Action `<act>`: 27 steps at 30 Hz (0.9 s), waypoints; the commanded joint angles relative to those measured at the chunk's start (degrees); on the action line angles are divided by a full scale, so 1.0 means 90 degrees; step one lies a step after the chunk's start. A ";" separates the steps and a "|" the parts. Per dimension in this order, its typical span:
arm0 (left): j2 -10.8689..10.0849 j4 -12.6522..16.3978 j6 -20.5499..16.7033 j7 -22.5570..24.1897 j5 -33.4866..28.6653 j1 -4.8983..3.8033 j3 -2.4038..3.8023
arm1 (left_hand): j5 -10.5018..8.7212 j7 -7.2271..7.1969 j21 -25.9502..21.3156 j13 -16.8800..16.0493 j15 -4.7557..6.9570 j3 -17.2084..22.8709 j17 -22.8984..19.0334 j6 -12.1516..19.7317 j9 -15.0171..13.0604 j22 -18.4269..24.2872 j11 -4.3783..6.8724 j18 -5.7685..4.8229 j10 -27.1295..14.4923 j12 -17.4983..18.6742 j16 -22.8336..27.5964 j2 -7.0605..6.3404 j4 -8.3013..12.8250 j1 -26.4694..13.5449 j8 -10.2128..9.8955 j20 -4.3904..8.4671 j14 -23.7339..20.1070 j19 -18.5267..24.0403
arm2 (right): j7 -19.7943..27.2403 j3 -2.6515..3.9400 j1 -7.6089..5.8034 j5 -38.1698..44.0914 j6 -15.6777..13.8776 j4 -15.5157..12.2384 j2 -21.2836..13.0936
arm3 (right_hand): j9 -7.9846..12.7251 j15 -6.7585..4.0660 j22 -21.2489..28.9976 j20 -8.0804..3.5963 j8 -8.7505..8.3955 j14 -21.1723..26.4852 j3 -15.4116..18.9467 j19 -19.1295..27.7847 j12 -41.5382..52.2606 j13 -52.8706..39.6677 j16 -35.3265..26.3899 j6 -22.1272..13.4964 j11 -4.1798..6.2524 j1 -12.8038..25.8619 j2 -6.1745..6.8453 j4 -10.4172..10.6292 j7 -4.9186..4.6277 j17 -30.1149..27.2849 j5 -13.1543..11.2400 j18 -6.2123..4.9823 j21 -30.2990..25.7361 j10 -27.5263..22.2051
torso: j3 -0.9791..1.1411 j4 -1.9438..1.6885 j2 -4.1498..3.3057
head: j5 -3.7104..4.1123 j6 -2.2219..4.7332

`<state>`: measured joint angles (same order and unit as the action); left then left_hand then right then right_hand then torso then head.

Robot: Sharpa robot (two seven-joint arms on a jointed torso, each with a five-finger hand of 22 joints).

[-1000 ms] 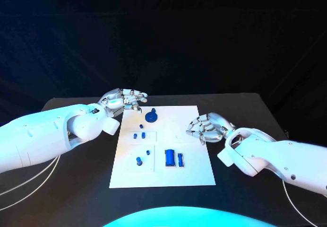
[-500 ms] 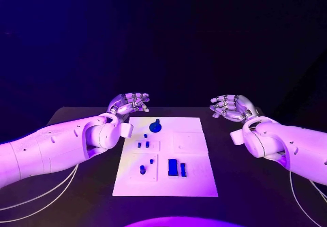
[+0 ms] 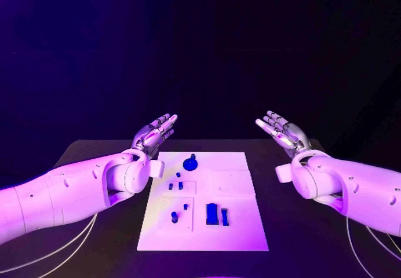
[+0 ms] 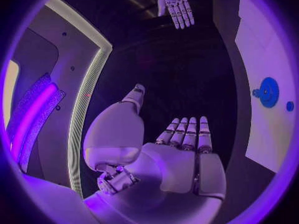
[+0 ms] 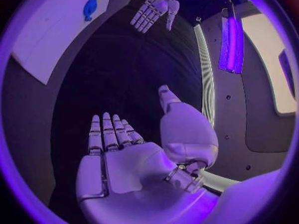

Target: Assemble the parts on the task board

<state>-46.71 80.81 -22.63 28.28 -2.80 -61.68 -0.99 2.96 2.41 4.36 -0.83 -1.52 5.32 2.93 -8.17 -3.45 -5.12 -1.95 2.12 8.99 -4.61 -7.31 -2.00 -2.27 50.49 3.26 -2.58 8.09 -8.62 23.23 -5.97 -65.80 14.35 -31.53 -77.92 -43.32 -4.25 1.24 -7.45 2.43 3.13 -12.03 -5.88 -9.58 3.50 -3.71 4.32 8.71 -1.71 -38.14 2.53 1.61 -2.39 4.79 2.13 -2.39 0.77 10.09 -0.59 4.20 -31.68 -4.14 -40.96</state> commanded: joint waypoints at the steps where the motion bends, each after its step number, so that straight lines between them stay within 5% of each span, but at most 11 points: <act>1: 0.0063 0.0258 -0.0820 0.0075 0.0123 0.0043 0.0030 | -0.0329 -0.0268 -0.0485 0.0092 0.0169 -0.0591 -0.0325 0.0907 0.0384 0.0569 0.0217 -0.0235 -0.0999 0.0512 0.0812 0.0222 0.0252 -0.5610 -0.0362 0.0287 -0.0899 0.0958 | 0.0390 0.0210 0.0216 -0.0762 -0.0683 -0.0491 -0.0047 | 0.0472 -0.0138 0.0828 -0.0270 -0.0348 0.1336 0.0653 0.1065 -0.0388 0.0412 -0.0480 -0.0968 0.0190 0.4238 -0.0281 -0.0178 0.0265 -0.0532 -0.0237 0.0266 -0.0086 -0.1121 | 0.0031 -0.0217 0.0026 | 0.0199 0.0315; 5: 0.0134 0.0591 -0.1509 0.0116 0.0206 0.0098 0.0065 | -0.0329 -0.0268 -0.0485 0.0092 0.0169 -0.0591 -0.0325 0.0907 0.0384 0.0569 0.0217 -0.0235 -0.0999 0.0512 0.0812 0.0222 0.0252 -0.5610 -0.0362 0.0287 -0.0899 0.0958 | 0.0587 0.0473 0.0454 -0.1245 -0.1099 -0.0982 -0.0108 | 0.0472 -0.0138 0.0828 -0.0270 -0.0348 0.1336 0.0653 0.1065 -0.0388 0.0412 -0.0480 -0.0968 0.0190 0.4238 -0.0281 -0.0178 0.0265 -0.0532 -0.0237 0.0266 -0.0086 -0.1121 | 0.0051 -0.0363 0.0044 | 0.0351 0.0558; 10: 0.0199 0.0895 -0.2139 0.0153 0.0281 0.0149 0.0097 | -0.0329 -0.0268 -0.0485 0.0092 0.0169 -0.0591 -0.0325 0.0907 0.0384 0.0569 0.0217 -0.0235 -0.0999 0.0512 0.0812 0.0222 0.0252 -0.5610 -0.0362 0.0287 -0.0899 0.0958 | 0.0719 0.0651 0.0615 -0.1570 -0.1378 -0.1313 -0.0149 | 0.0472 -0.0138 0.0828 -0.0270 -0.0348 0.1336 0.0653 0.1065 -0.0388 0.0412 -0.0480 -0.0968 0.0190 0.4238 -0.0281 -0.0178 0.0265 -0.0532 -0.0237 0.0266 -0.0086 -0.1121 | 0.0064 -0.0460 0.0055 | 0.0453 0.0720; 27: 0.0225 0.1016 -0.2387 0.0168 0.0311 0.0169 0.0110 | -0.0329 -0.0268 -0.0485 0.0092 0.0169 -0.0591 -0.0325 0.0907 0.0384 0.0569 0.0217 -0.0235 -0.0999 0.0512 0.0812 0.0222 0.0252 -0.5610 -0.0362 0.0287 -0.0899 0.0958 | 0.0729 0.0664 0.0626 -0.1594 -0.1399 -0.1337 -0.0152 | 0.0472 -0.0138 0.0828 -0.0270 -0.0348 0.1336 0.0653 0.1065 -0.0388 0.0412 -0.0480 -0.0968 0.0190 0.4238 -0.0281 -0.0178 0.0265 -0.0532 -0.0237 0.0266 -0.0086 -0.1121 | 0.0065 -0.0467 0.0056 | 0.0460 0.0731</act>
<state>-44.81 89.79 -43.00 28.73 -0.82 -60.17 -0.07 0.20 -0.11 0.20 -0.05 -0.01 0.24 0.05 -0.42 -0.05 -0.05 0.00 0.31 0.21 -0.37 -0.20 0.00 0.00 0.41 0.40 0.01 0.21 -0.19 28.41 -0.04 -60.19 0.26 -43.80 -89.84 -44.67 -0.05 -0.01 -0.05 0.01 0.20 -0.29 -0.25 -0.27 0.16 -0.05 0.14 0.19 0.00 -0.30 -0.01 0.00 0.00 0.05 0.19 -0.80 0.28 0.30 -0.01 0.02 -31.18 0.00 -34.38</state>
